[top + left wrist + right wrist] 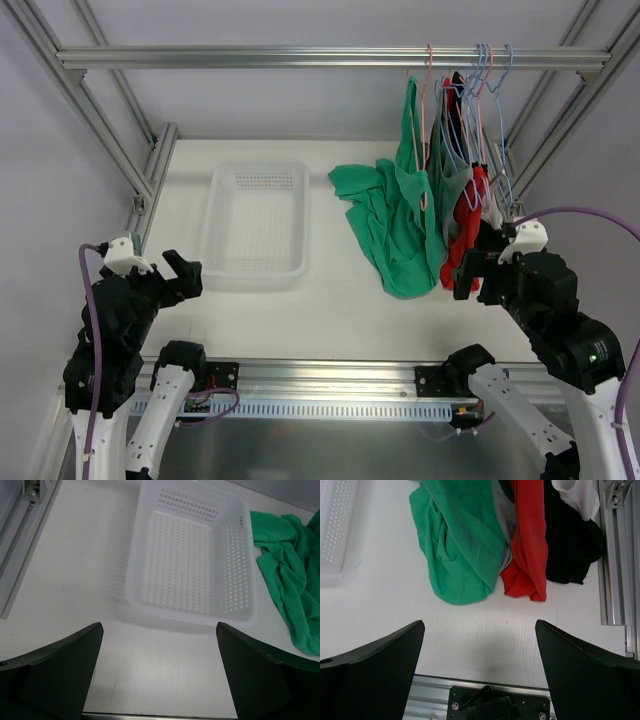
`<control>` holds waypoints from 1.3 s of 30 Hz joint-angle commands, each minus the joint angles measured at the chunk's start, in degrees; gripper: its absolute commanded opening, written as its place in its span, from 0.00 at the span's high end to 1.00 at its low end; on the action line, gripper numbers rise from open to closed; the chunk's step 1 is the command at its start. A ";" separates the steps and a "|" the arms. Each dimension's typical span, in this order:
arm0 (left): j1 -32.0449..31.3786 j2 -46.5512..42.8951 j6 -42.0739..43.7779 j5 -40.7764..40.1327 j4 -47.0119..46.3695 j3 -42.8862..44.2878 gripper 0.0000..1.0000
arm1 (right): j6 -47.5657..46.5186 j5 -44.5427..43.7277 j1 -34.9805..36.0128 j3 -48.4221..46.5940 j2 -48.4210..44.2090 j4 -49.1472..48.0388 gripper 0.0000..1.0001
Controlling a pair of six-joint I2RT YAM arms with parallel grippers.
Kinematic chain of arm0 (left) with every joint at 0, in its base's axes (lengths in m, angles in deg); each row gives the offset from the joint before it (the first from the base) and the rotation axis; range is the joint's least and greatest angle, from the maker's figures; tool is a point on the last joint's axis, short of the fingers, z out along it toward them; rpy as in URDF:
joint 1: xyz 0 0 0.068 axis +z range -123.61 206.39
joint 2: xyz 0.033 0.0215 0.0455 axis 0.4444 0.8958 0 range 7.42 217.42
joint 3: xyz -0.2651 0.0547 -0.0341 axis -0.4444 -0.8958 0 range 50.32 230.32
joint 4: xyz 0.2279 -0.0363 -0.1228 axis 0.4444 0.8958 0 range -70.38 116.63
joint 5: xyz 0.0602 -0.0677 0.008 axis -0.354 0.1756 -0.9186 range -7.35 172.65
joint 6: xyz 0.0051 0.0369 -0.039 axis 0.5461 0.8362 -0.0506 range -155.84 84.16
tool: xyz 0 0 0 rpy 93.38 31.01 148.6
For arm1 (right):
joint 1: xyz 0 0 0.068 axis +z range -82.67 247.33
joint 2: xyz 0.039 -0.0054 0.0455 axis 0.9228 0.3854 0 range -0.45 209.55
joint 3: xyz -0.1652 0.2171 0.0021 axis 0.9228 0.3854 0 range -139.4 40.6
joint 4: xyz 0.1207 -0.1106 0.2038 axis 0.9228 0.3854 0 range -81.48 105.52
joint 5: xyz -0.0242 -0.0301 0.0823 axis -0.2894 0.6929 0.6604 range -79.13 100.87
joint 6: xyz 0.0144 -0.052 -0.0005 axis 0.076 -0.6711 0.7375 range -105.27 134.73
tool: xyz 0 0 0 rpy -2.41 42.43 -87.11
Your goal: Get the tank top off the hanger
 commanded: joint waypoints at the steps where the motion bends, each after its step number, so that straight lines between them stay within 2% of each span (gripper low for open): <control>1: 0.02 -1.14 -0.56 -2.28 0.32 1.32 0.01 | 1.02 -0.16 0.25 -2.01 0.57 -1.99 0.01; 4: 0.11 -0.79 -0.56 -1.93 0.32 0.88 0.01 | 1.37 2.39 0.25 -3.06 1.18 -3.57 0.00; 8: 0.11 0.00 -1.88 1.92 -0.73 0.53 0.01 | 2.78 10.54 0.16 -7.27 6.96 -5.42 0.01; 11: 0.02 1.05 -2.58 4.48 -2.49 0.18 0.01 | 3.31 16.43 0.25 -14.56 13.98 -6.39 0.01; 16: 0.11 1.58 -2.32 5.10 -5.30 -1.67 0.01 | 0.42 14.45 0.25 -31.76 27.44 -3.50 0.05; 17: 0.11 1.50 -2.32 6.32 -5.48 -2.11 0.01 | -0.38 11.31 0.33 -34.07 29.82 -2.97 0.10; 19: 0.02 1.50 -2.24 6.42 -6.01 -3.95 0.01 | -2.83 6.03 0.42 -40.21 36.67 -1.91 0.13; 20: 0.02 1.41 -2.32 6.51 -6.09 -4.48 0.01 | -3.37 3.83 0.42 -42.25 38.96 -1.48 0.21; 22: 0.02 1.32 -2.32 7.21 -6.36 -5.36 0.01 | -4.33 0.83 0.42 -46.55 44.83 -1.30 0.28; 23: 0.02 1.23 -2.15 7.30 -6.88 -5.45 0.01 | -4.34 0.64 0.34 -47.97 46.78 -1.30 0.35; 28: 0.02 1.41 -1.88 7.92 -7.33 -6.07 0.01 | -4.08 0.30 0.42 -53.86 56.89 -1.73 0.41; 29: 0.02 1.32 -1.80 8.09 -7.41 -6.33 0.01 | -3.99 -0.41 0.34 -53.96 57.61 -2.08 0.48; 34: 0.02 1.76 -1.44 9.15 -8.03 -6.42 0.02 | -3.81 -3.04 0.51 -53.25 60.07 -6.22 0.62; 35: 0.02 1.67 -1.44 9.23 -8.12 -6.50 0.01 | -3.64 -3.31 0.51 -53.25 60.25 -6.57 0.69; 37: 0.02 1.50 -1.44 9.41 -8.29 -6.59 0.01 | -3.46 -4.63 0.51 -52.55 60.43 -7.80 0.73; 39: 0.02 1.41 -1.44 9.59 -8.38 -6.68 0.01 | -3.20 -4.98 0.51 -51.50 59.81 -9.37 0.86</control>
